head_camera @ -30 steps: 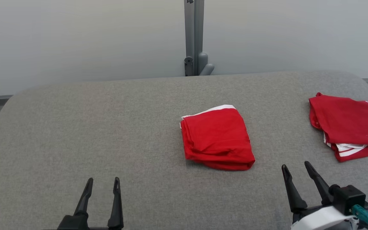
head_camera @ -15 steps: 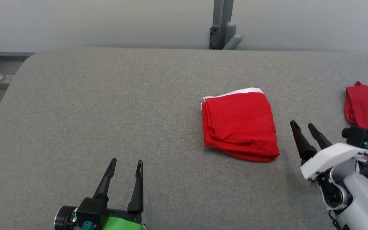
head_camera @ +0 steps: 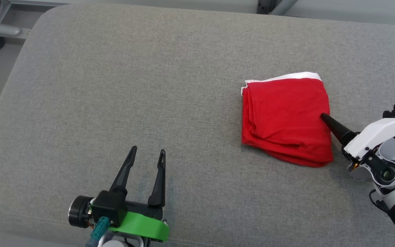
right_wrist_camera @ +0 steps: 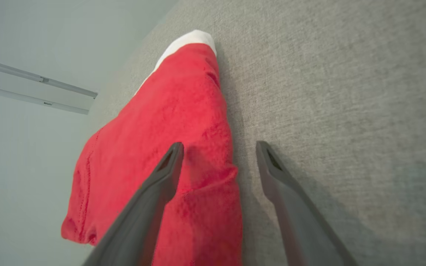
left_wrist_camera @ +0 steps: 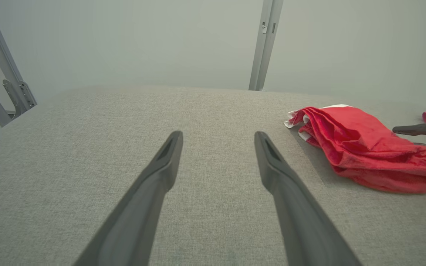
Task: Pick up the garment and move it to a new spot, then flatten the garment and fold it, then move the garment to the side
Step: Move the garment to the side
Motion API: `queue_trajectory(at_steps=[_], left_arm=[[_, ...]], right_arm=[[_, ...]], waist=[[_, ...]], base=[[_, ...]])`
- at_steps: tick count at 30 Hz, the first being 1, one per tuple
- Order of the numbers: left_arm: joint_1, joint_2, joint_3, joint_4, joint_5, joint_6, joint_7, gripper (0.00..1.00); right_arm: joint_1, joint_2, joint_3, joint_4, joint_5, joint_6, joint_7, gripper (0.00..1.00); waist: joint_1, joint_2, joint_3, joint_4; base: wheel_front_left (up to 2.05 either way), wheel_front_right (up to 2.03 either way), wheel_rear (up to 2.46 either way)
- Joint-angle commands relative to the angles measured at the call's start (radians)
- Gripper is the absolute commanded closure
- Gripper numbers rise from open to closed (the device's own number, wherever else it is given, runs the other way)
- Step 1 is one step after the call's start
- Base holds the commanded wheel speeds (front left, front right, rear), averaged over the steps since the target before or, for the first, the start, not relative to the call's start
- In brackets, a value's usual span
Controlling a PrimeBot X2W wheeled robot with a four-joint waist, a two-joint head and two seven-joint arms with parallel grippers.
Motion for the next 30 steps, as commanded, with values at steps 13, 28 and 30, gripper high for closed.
queue_trajectory(at_steps=[13, 28, 30], left_arm=[[-0.032, 0.0, -0.013, 0.017, 0.009, 0.003, -0.002, 0.0], [-0.042, 0.001, 0.022, 0.008, 0.063, -0.032, -0.002, 0.0], [-0.053, 0.001, 0.024, 0.006, 0.072, -0.038, -0.002, 0.0]], right_arm=[[-0.035, -0.032, 0.021, -0.011, 0.126, 0.0, 0.038, 1.0], [-0.085, -0.237, 0.176, -0.124, -0.029, 0.0, 0.01, 1.0], [-0.106, -0.268, 0.196, -0.134, -0.056, 0.0, -0.005, 1.0]], waist=[[-0.0001, -0.0001, 0.013, 0.028], [-0.0001, -0.0001, 0.011, -0.184], [-0.0001, -0.0001, 0.023, -0.213]], base=[[0.0, 0.0, 0.0], [0.0, 0.0, 0.0], [0.0, 0.0, 0.0]])
